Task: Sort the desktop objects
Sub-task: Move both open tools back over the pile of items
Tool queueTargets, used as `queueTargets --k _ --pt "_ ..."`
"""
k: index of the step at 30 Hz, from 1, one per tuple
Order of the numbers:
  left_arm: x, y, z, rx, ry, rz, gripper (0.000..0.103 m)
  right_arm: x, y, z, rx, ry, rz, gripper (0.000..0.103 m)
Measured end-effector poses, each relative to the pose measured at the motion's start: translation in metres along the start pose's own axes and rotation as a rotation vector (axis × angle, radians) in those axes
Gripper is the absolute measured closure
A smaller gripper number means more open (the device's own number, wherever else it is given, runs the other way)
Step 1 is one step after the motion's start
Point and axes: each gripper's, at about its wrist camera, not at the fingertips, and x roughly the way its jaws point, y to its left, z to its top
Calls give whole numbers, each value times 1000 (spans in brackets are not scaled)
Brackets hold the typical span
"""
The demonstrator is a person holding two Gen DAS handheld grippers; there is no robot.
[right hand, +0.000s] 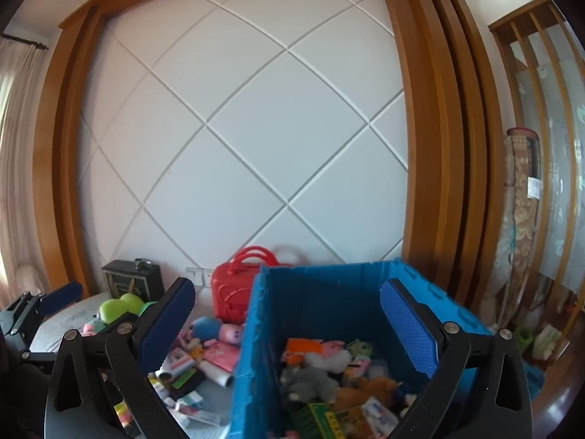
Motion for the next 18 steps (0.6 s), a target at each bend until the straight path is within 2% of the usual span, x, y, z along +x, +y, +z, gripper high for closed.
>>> queueTargets --k 4,10,14,18 --pt "-10 59 -43 -1 86 10 15 3 53 -35 23 58 25 0" --pt "-12 148 -112 -15 245 71 15 23 127 -102 48 219 62 0" --pt "-8 196 -153 -61 332 119 15 31 160 -141 11 318 64 0" --pt "1 228 -187 -109 403 156 15 47 172 -171 -20 422 48 0"
